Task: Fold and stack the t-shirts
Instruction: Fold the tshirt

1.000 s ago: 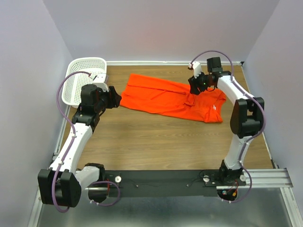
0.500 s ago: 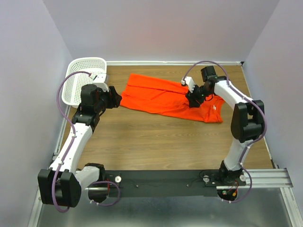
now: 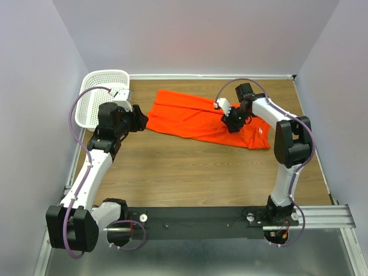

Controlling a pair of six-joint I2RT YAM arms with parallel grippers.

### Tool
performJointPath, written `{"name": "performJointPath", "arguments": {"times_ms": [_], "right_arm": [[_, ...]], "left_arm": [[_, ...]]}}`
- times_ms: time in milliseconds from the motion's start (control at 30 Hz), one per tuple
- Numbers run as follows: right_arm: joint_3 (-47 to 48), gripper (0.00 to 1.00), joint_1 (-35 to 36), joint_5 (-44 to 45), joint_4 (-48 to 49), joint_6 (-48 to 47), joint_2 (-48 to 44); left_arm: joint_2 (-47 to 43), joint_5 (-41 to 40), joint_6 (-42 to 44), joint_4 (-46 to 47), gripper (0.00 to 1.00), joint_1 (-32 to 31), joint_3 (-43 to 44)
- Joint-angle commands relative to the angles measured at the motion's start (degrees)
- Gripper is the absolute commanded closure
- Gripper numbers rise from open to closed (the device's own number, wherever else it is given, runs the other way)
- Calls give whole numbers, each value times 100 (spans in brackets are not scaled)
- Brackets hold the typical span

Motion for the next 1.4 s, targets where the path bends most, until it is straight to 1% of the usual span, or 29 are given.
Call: {"name": "performJointPath", "arguments": {"times_ms": [0,33,133,233,300,333,467,533,667,700,733,767,800,833,867,933,1033,1233,1367], "right_arm": [[171,54,57,374,92,3,24],[171,57,65,409,110,20,15],[206,58,118,541,154,3,59],[233,63,180,647,180,3,112],[250,69,232,682,207,20,147],[268,75,241,682,207,20,147],[364,83,364,761,215,20,147],[469,91,417,805,215,20,191],[654,93,540,928,215,20,270],[672,92,592,989,207,38,296],[690,90,610,1007,181,55,305],[673,74,654,1033,111,-5,296],[655,68,672,1060,75,-32,270],[620,64,681,1077,57,-67,235],[567,57,681,1104,49,-137,200],[374,55,681,1305,40,-251,95],[163,54,681,1525,40,-445,15],[277,55,672,1789,48,-437,199],[382,58,681,1798,48,-402,340]], "left_arm": [[29,174,59,93,42,46,2],[38,182,51,93,42,46,2],[38,200,51,102,42,46,2],[20,209,51,102,42,46,2],[12,200,50,102,42,55,-6],[3,200,51,102,42,55,-6],[3,218,51,102,42,55,-6],[3,209,51,102,42,55,-6],[3,209,51,102,42,55,-15],[-15,209,51,102,42,55,-15],[-15,209,42,102,42,55,-15],[-23,200,42,102,42,55,-15],[-32,200,50,102,42,55,-15],[-32,209,51,93,42,55,-15],[-32,209,51,102,42,55,-15],[-24,226,51,102,42,55,-15],[3,261,51,110,42,55,2],[-15,270,50,119,42,55,-15],[-41,244,51,110,42,55,-24]]}}
